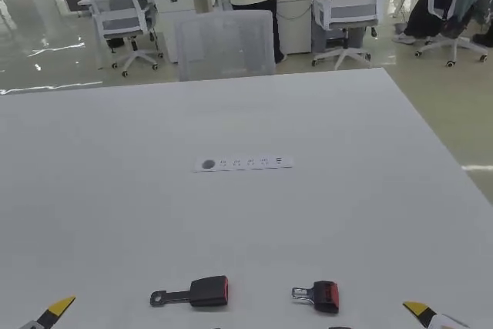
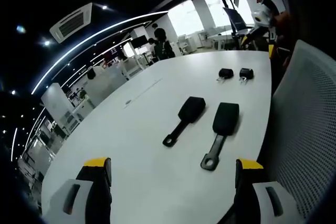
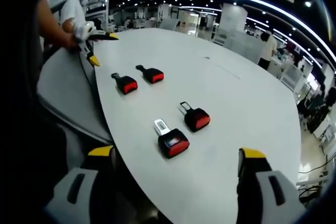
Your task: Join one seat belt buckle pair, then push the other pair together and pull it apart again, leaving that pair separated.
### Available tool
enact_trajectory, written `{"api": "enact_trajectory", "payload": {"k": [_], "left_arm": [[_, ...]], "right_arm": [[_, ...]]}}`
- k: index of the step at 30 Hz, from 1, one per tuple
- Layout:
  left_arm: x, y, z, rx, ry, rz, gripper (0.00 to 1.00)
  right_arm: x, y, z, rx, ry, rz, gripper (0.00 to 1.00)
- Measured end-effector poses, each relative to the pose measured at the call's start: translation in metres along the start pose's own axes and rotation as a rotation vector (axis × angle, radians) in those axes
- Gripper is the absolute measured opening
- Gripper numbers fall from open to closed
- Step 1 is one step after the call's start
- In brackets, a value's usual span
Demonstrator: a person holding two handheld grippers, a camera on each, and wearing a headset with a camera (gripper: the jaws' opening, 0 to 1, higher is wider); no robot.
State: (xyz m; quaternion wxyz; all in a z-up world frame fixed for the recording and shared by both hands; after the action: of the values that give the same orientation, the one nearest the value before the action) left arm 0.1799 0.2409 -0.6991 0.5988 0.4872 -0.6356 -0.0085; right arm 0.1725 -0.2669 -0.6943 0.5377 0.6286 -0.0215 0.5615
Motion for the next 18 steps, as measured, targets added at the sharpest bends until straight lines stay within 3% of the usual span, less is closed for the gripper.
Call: {"api": "enact_trajectory", "payload": {"k": [18], "left_arm": [[-0.0021,-0.0013,0.0016,-0.007,-0.010,-0.035,1.00]], "right_arm": [[-0.0010,-0.0065,0.0078,0.012,0.008,-0.005,0.98]]}}
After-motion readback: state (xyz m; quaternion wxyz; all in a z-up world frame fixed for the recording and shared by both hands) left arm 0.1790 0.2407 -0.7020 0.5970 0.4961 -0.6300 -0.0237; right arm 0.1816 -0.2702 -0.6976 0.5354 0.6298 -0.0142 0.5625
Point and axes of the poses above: the centre of the closed fingertips' face, and the gripper's own axes: y roughly backward along the fingers, z roughly to its right, x roughly out of its top, the point moved 10 cm from there along y, roughly backward along the fingers, and after that the axes turned 8 degrees about -x, right-handed, at the moved point
